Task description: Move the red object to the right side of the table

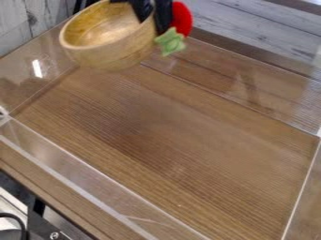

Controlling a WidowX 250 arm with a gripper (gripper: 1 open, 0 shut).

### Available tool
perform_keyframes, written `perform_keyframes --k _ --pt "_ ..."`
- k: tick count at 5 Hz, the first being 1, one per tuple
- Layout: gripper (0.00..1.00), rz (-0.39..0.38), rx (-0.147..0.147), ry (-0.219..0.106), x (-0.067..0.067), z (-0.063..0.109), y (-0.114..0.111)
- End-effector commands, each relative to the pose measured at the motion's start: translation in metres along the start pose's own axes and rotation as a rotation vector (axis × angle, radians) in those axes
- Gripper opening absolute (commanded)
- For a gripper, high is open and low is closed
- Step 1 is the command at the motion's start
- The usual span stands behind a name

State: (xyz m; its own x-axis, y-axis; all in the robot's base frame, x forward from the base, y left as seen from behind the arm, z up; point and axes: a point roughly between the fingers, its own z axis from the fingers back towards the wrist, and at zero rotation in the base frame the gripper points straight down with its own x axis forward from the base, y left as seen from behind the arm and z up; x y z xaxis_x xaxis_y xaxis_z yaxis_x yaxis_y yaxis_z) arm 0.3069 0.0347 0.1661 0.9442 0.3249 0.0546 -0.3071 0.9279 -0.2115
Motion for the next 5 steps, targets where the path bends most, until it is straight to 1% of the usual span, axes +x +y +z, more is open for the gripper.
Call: perform_keyframes --k 1,2,3,4,5 --pt "0.00 -0.023 -0.022 -0.089 -0.015 0.027 -0.023" --pt "0.00 -0.007 -0.031 -0.087 -0.031 0.031 -0.030" --pt "0.00 -0.034 -0.036 -0.078 -0.044 0.026 -0.055" --pt "0.00 -0.063 -0.025 -0.068 -0.057 0.007 -0.094" --pt "0.00 -0.128 -0.015 -0.061 -0.064 -0.007 -0.114"
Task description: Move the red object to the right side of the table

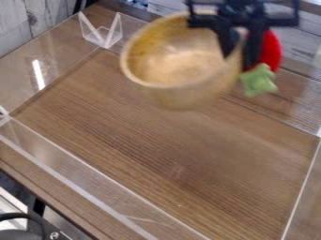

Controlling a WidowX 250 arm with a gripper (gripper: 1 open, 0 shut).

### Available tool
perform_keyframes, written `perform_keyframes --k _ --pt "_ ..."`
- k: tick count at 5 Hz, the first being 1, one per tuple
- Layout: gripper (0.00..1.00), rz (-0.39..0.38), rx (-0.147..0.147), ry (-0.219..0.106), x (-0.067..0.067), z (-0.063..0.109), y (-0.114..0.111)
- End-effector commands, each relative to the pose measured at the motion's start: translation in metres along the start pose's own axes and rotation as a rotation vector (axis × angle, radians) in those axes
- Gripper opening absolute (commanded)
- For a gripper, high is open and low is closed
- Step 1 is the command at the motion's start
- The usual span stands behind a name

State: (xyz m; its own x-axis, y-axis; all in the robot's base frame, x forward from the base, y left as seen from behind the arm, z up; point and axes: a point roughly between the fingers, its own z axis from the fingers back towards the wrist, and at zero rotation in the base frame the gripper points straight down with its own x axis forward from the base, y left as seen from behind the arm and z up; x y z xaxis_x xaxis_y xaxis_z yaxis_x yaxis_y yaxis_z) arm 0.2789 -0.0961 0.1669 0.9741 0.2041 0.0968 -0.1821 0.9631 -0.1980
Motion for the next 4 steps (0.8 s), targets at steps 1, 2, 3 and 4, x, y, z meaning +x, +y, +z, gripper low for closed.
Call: perform_keyframes --k 1,2,3,4 --pt "0.00 -0.056 0.000 -0.040 -0.003 0.003 -0.007" --pt "0.00 -0.034 0.013 -0.047 -0.019 -0.003 0.013" --pt "0.00 -0.039 0.012 -0.044 -0.031 -0.026 0.025" --pt "0.00 -0.068 0.001 -0.034 -0.031 -0.045 0.022"
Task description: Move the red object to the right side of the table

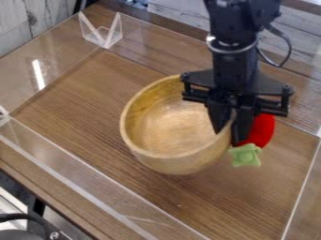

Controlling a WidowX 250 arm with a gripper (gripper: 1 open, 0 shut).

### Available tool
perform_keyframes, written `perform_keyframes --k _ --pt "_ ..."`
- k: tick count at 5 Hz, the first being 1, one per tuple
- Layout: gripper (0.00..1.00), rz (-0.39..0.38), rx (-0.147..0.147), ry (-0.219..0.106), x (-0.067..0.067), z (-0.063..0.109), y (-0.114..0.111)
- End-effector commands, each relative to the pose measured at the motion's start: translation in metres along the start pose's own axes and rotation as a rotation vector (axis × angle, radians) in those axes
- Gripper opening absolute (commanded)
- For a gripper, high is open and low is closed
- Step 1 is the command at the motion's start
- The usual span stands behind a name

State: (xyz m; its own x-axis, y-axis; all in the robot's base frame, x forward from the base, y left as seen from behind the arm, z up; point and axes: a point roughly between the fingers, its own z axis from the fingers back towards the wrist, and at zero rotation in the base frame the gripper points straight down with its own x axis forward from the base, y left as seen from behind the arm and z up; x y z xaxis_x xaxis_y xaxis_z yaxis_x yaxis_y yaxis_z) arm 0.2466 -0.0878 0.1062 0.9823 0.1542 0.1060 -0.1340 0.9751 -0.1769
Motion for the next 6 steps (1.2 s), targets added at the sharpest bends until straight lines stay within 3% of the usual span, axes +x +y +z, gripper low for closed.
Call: perform_keyframes --k 1,2,4,6 --pt "0.00 -0.044 -0.017 -0.022 0.008 -0.002 0.001" --pt "0.00 -0.071 -0.016 -0.009 0.012 -0.011 0.006" --pt "0.00 -0.182 -0.027 0.012 0.036 -0.033 -0.009" --pt "0.00 -0.104 -0.008 -0.012 0.042 -0.030 -0.002"
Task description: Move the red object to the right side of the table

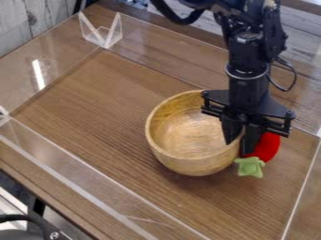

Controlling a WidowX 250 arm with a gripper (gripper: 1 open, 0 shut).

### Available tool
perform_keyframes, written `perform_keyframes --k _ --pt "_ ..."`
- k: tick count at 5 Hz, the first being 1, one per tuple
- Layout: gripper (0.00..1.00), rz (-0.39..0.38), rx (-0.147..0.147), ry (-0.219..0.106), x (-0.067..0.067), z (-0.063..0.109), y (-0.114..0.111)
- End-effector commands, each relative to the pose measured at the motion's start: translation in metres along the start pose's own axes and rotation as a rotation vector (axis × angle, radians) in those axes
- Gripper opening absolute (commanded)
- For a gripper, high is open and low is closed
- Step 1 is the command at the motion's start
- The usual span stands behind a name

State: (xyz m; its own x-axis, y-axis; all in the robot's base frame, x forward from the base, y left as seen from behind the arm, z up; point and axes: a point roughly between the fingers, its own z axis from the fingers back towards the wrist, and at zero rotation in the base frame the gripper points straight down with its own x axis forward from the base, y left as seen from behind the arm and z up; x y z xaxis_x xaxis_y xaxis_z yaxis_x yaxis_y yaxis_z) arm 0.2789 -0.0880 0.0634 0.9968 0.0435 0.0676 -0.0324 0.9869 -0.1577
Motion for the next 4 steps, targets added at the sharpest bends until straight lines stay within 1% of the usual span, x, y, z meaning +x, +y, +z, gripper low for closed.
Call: perform_keyframes --k 1,2,4 --pt "1.00 -0.044 -0.025 -0.065 0.009 0.016 -0.006" --pt "1.00 -0.082 -0.029 -0.068 0.013 0.017 -0.007" --pt "1.00 -0.161 -0.026 -0.063 0.021 0.017 -0.008"
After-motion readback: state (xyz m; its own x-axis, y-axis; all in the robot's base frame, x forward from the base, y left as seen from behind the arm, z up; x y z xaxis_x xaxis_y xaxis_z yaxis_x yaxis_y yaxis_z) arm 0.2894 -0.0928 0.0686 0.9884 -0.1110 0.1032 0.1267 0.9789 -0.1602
